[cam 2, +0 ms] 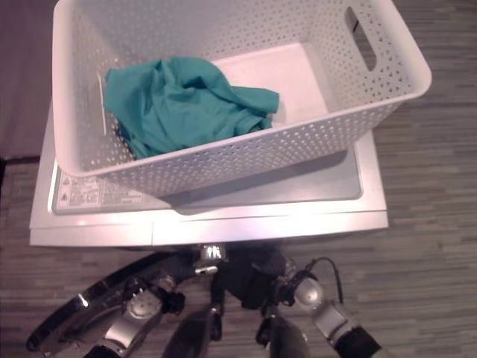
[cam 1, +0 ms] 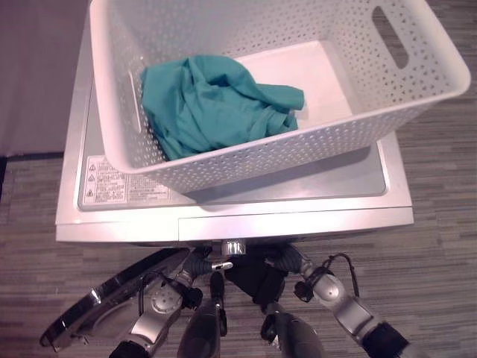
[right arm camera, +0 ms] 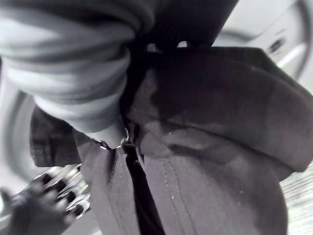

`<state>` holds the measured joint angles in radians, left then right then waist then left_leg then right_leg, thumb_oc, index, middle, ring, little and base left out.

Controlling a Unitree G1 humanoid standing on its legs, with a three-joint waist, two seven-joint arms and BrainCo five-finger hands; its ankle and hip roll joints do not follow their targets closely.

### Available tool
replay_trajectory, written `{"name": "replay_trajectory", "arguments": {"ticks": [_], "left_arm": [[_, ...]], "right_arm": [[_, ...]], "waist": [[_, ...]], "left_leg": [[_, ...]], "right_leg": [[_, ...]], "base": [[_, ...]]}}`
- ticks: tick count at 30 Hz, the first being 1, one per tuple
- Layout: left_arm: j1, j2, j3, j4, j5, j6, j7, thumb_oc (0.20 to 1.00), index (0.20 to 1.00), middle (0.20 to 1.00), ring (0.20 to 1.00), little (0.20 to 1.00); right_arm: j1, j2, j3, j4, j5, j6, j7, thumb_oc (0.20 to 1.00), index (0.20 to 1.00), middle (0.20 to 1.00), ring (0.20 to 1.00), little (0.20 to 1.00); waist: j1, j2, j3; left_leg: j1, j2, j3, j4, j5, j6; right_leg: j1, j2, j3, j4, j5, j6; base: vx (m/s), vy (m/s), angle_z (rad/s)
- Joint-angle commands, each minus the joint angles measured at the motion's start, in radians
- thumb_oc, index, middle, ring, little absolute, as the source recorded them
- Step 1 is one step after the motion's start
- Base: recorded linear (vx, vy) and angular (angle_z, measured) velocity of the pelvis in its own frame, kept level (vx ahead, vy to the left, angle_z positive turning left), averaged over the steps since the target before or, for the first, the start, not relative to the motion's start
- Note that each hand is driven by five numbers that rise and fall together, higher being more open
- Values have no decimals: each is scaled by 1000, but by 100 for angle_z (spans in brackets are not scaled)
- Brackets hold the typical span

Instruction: Grab the laundry basket,head to the washer,open it,put in the laundry and shut it.

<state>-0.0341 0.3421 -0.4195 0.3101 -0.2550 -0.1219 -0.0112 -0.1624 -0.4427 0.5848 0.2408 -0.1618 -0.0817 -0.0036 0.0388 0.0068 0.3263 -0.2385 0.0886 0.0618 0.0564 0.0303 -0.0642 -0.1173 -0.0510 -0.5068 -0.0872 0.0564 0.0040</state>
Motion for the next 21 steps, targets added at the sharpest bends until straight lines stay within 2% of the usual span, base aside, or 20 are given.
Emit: {"name": "replay_trajectory", "arguments": {"ticks": [1,2,3,4,5,6,8,9,10,11,12,13,14,15,18,19,21], "left_arm": [[-64,-27,-30,32,32,-56,31,1000,1000,1000,1000,1000],[-74,-28,-22,39,27,-63,42,1000,1000,1000,1000,1000],[-73,-26,-22,39,26,-63,42,1000,1000,1000,1000,1000],[-57,-26,-14,22,15,-68,36,1000,1000,1000,1000,1000],[-54,-26,-15,20,15,-68,35,1000,1000,1000,1000,1000],[-46,-27,-16,19,17,-65,28,1000,1000,1000,1000,1000],[-22,-26,-13,7,13,-58,15,1000,1000,1000,1000,1000],[-6,-24,-8,-5,10,-53,5,1000,1000,1000,1000,1000],[10,-20,1,-3,15,-52,0,1000,1000,1000,1000,1000],[24,-23,5,-11,17,-48,-9,1000,1000,1000,1000,1000],[29,-19,-1,-10,26,-45,-16,1000,1000,1000,1000,1000],[8,-20,-28,4,46,-41,-34,1000,1000,1000,1000,1000],[7,-20,-29,4,46,-40,-34,1000,1000,1000,1000,1000],[1,-15,-29,-3,53,-41,-39,1000,1000,1000,1000,1000],[15,-9,-19,-10,54,-38,-44,1000,1000,1000,1000,1000],[29,-6,-12,-2,62,-32,-50,1000,1000,1000,1000,1000],[37,-1,-9,16,83,-29,-56,1000,1000,1000,1000,1000]], "right_arm": [[-19,-17,-30,-87,57,-61,-61,200,200,200,200,200],[-12,-34,-31,-95,67,-61,-64,200,200,200,200,200],[-12,-34,-31,-97,68,-61,-64,200,200,200,200,200],[12,-52,-49,-106,82,-60,-52,200,200,200,200,200],[15,-53,-50,-108,82,-60,-51,200,200,200,200,200],[27,-62,-63,-111,88,-60,-45,200,200,200,200,200],[62,-75,-100,-114,96,-55,-32,200,200,200,200,200],[85,-78,-126,-128,101,-52,-27,200,200,200,200,200],[95,-88,-140,-133,101,-50,-12,200,200,200,200,200],[117,-97,-161,-162,102,-52,-2,200,200,200,200,200],[133,-102,-178,-176,94,-51,5,200,200,200,200,200],[173,-91,-230,-192,91,-44,-1,200,200,200,200,200],[174,-91,-233,-192,91,-44,-1,200,200,200,200,200],[174,-87,-246,-189,77,-38,-7,200,200,200,200,200],[169,-76,-253,-185,69,-38,-8,200,200,200,200,200],[165,-57,-252,-171,72,-37,-10,200,200,200,200,200],[166,-39,-249,-163,84,-36,-6,200,200,200,200,200]], "waist": [[-19,-41,-18],[-28,-67,-5],[-26,-63,-1],[-25,-59,-3],[-25,-53,-2],[-34,-47,-12],[-60,-24,-39],[-79,-3,-55],[-89,19,-72],[-99,26,-80],[-116,33,-82],[-138,35,-81],[-138,33,-82],[-134,33,-79],[-123,31,-79],[-112,23,-77],[-103,11,-79]], "left_leg": [[-65,152,134,62,64,-47],[-52,175,179,294,-50,-10],[-62,183,175,328,-71,-9],[-39,185,141,537,-137,7],[-43,190,135,552,-146,7],[-21,208,139,641,-166,9],[55,247,151,676,-173,9],[121,225,154,595,-192,2],[184,184,155,501,-249,-1],[216,138,167,406,-322,32],[241,130,179,326,-349,32],[252,92,181,227,-362,41],[251,87,180,224,-361,45],[249,67,180,219,-373,46],[267,43,184,189,-381,50],[288,19,181,153,-375,56],[304,-3,179,130,-373,64]], "right_leg": [[-10,-24,-8,4,-103,19],[-3,-49,-12,14,-97,7],[2,-45,-11,14,-99,9],[10,-54,-28,29,-96,3],[13,-50,-30,30,-99,3],[16,-55,-44,38,-104,1],[17,-66,-72,60,-110,5],[13,-78,-79,76,-102,24],[-4,-94,-76,87,-88,48],[-22,-137,-67,112,-63,68],[-48,-167,-62,138,-47,81],[-126,-254,-55,194,6,120],[-128,-260,-55,197,8,124],[-133,-304,-65,203,43,146],[-116,-334,-80,191,72,165],[-108,-349,-89,181,93,179],[-109,-361,-84,173,109,188]], "base": [[-184,-229,72],[-137,-139,62],[-51,-95,54],[8,10,14],[0,0,0],[34,64,-5],[77,149,21],[81,304,33],[54,416,29],[-27,370,36],[-173,407,53],[-167,273,75],[-180,265,130],[-56,97,121],[-49,100,77],[-43,89,59],[-11,46,26]]}}
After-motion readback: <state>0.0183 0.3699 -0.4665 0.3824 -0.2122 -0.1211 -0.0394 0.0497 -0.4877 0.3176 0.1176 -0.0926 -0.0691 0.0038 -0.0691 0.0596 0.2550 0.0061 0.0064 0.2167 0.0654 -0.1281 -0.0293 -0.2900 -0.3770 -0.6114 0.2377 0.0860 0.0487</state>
